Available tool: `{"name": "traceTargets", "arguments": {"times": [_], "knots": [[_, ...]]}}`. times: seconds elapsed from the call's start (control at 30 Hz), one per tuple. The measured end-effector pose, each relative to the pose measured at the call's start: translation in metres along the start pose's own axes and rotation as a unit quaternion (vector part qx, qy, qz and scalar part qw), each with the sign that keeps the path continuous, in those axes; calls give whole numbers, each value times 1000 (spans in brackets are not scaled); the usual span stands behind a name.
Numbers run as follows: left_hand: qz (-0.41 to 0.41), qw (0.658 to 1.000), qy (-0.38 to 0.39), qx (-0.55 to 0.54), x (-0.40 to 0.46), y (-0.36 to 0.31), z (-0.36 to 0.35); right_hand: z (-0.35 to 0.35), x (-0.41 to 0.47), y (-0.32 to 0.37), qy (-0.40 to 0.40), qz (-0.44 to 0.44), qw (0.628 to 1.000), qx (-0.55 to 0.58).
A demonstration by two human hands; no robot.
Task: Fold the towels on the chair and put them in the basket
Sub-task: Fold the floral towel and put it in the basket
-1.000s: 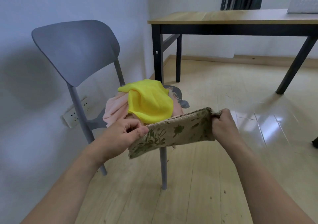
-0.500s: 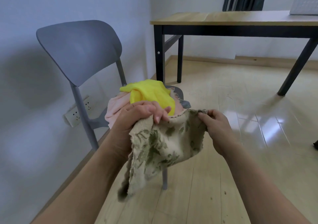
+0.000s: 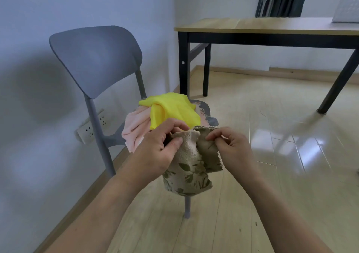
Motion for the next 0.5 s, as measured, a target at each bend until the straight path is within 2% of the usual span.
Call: {"name": "traceTargets", "arguments": {"times": [0.1, 0.2, 0.3, 0.5], "knots": [[12, 1000, -7, -23, 1, 5, 1, -6, 0, -4, 33, -48, 997, 57], [20, 999, -18, -42, 2, 6, 5, -15, -5, -6, 125, -96, 978, 134], [16, 999, -19, -44, 2, 5, 5, -21, -10, -4, 202, -78, 966, 144], [-7, 998, -5, -55, 3, 2, 4, -25, -9, 0, 209, -74, 961, 164]]}}
Point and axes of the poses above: each hand's wrist, its own x-axis towards the middle knuckle, its own z-axis out of the back of the hand, y = z × x, the point moved 5 cm from there along x, towards the middle knuckle, and after that the axes turned 3 degrees about y, right-handed, at the moved point
